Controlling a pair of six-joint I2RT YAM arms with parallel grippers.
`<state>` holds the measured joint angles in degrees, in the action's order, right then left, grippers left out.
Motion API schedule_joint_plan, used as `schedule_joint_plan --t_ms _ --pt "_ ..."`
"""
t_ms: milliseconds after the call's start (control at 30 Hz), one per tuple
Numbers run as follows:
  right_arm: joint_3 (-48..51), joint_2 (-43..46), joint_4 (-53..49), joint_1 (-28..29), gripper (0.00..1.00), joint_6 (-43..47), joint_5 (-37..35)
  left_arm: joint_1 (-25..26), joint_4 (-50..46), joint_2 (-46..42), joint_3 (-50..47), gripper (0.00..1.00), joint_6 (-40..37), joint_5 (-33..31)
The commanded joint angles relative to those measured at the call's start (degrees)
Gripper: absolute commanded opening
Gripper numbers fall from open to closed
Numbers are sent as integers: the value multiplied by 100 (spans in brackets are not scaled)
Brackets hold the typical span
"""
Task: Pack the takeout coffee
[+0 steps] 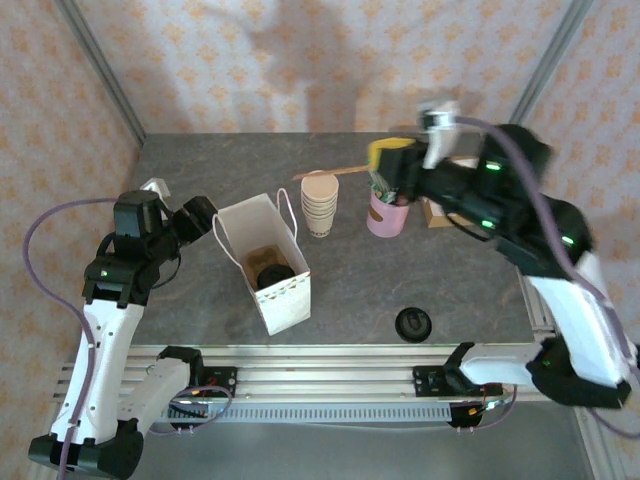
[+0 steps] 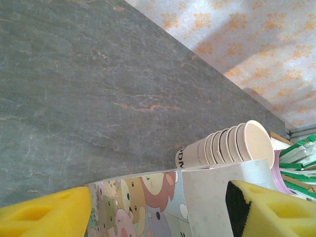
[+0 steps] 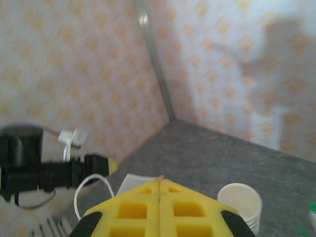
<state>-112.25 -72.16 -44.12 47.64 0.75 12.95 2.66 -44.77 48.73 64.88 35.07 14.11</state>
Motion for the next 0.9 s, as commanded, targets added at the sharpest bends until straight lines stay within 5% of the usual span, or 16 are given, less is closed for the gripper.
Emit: schedule_joint_plan --t_ms 0,333,867 --pt "-28 -386 48 545 0 830 -572 59 -48 -113 47 73 35 -205" --pt "-36 -501 24 1809 0 1525 -1378 57 -101 -155 20 73 -26 -266" --pt "-1048 -2533 -691 1877 1 1504 -1242 60 -146 -188 16 73 -53 -248"
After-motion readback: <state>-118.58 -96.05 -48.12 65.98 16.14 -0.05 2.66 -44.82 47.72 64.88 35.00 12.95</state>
